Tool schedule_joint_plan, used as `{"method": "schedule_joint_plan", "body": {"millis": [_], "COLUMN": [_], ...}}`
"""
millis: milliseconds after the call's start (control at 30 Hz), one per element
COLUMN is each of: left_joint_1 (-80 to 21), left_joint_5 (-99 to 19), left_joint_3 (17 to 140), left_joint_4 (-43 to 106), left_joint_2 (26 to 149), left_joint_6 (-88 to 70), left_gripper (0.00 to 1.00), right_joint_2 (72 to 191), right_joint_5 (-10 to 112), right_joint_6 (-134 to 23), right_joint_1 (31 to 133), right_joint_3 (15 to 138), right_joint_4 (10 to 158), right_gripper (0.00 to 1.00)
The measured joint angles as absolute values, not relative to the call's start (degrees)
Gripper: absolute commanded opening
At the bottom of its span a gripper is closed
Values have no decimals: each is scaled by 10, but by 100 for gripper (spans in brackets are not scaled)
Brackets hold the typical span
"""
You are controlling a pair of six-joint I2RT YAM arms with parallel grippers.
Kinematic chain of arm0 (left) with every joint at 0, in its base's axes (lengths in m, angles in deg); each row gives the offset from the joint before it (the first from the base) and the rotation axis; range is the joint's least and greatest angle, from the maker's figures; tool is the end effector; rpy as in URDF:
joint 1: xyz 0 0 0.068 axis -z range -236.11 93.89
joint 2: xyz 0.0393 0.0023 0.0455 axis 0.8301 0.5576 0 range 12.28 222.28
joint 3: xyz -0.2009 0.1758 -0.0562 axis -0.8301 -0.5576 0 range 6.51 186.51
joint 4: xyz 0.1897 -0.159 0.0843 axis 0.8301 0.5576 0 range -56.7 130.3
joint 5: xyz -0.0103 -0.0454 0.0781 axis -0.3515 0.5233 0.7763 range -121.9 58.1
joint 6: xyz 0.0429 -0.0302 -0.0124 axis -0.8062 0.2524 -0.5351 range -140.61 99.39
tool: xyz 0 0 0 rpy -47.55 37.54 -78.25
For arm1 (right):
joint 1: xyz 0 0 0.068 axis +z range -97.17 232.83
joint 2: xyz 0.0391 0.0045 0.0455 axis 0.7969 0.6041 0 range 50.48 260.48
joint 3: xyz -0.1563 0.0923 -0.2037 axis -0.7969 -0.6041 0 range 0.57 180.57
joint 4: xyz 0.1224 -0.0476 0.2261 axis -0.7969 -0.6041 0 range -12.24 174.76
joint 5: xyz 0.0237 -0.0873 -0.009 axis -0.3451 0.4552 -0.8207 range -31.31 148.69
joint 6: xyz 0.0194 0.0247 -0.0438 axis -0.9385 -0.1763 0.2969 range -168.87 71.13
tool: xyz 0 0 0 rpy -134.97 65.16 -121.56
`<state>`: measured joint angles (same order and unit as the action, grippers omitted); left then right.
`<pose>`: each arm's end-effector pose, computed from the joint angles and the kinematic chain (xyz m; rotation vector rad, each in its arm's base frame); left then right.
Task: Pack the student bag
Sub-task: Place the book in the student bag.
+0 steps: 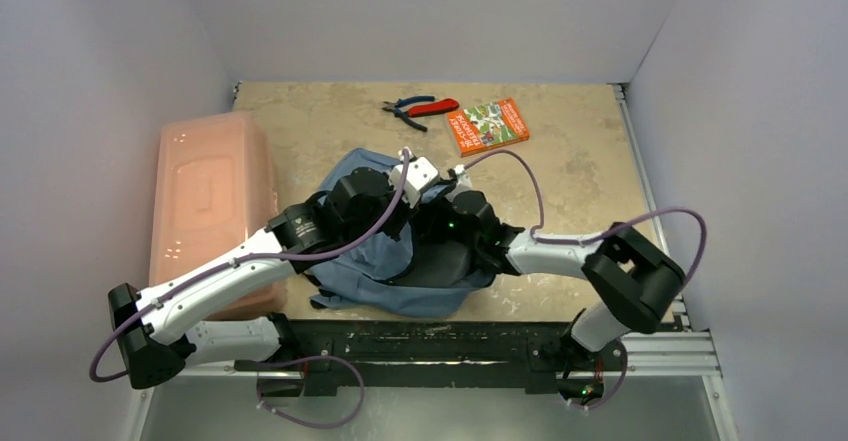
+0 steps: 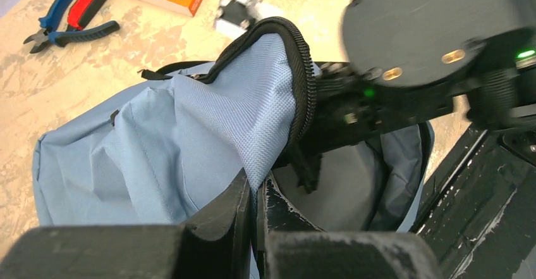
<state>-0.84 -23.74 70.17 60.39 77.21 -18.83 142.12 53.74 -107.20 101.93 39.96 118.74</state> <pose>0.1469 -0.2030 0.3552 0.8617 1.9077 -0.4649 0.2131 0.2506 0.1862 0.1051 2.1283 1.2957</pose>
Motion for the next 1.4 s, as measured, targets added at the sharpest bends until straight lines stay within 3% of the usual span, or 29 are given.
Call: {"method": "schedule_joint_plan", "body": {"millis": [133, 200, 300, 467, 567, 667, 767, 933, 1067, 1233, 1400], "left_joint_1": [-8, -8, -8, -8, -8, -8, -9, -9, -9, -8, -8], "left_joint_5": [-229, -224, -216, -211, -212, -212, -217, -229, -230, -230, -228], "left_joint_3": [679, 671, 663, 657, 657, 657, 657, 657, 657, 657, 657], "left_joint_4": [586, 579, 573, 565, 565, 565, 565, 564, 564, 564, 564], "left_joint_2": [752, 743, 734, 731, 731, 731, 732, 736, 736, 736, 737], "left_joint_6": [-199, -204, -209, -213, -214, -213, -213, -213, -213, -213, -213], "left_gripper": [0, 0, 0, 0, 0, 0, 0, 0, 0, 0, 0], "right_joint_2": [1328, 1281, 1242, 1272, 1325, 1381, 1442, 1569, 1623, 1546, 1374], "right_joint_5": [553, 562, 564, 558, 555, 556, 563, 597, 623, 641, 656], "right_joint_6": [-1030, -1008, -981, -969, -974, -974, -976, -998, -1024, -1025, -977], "right_joint_1": [1020, 1020, 1018, 1016, 1018, 1025, 1036, 1052, 1054, 1043, 1025], "right_joint_3": [380, 367, 364, 364, 364, 363, 371, 422, 427, 382, 335], "right_joint_4": [1114, 1081, 1043, 1033, 1056, 1107, 1181, 1333, 1449, 1411, 1251], "right_gripper": [87, 83, 60, 45, 30, 10, 1, 0, 8, 26, 32]}}
